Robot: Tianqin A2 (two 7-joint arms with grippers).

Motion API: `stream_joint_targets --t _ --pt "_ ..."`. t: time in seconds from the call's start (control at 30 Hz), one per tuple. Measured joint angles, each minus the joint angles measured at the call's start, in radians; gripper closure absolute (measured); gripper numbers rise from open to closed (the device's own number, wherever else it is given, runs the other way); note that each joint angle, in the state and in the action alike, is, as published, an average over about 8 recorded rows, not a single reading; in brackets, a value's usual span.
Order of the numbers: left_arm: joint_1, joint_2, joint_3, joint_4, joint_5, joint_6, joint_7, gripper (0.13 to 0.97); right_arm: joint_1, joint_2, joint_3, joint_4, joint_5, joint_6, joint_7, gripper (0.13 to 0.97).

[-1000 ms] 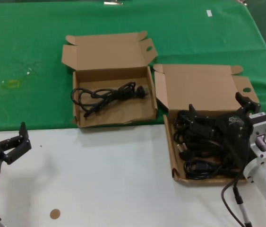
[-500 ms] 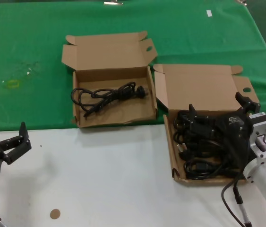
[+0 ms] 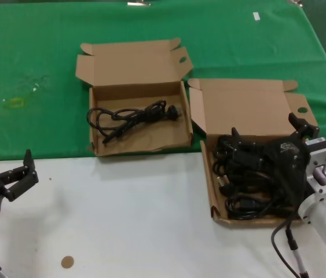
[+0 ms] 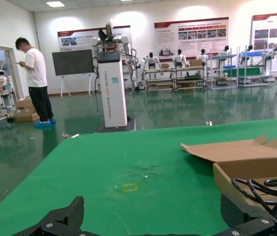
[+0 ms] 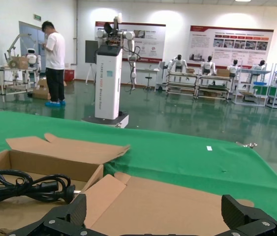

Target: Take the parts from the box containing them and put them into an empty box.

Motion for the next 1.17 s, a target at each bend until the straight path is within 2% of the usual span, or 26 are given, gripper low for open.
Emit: stream_joint_targets --t 1.17 --pt "0.0 0.0 0.0 0.0 0.0 0.0 0.0 0.132 0.0 0.0 0.0 0.0 0.0 0.0 0.0 0.129"
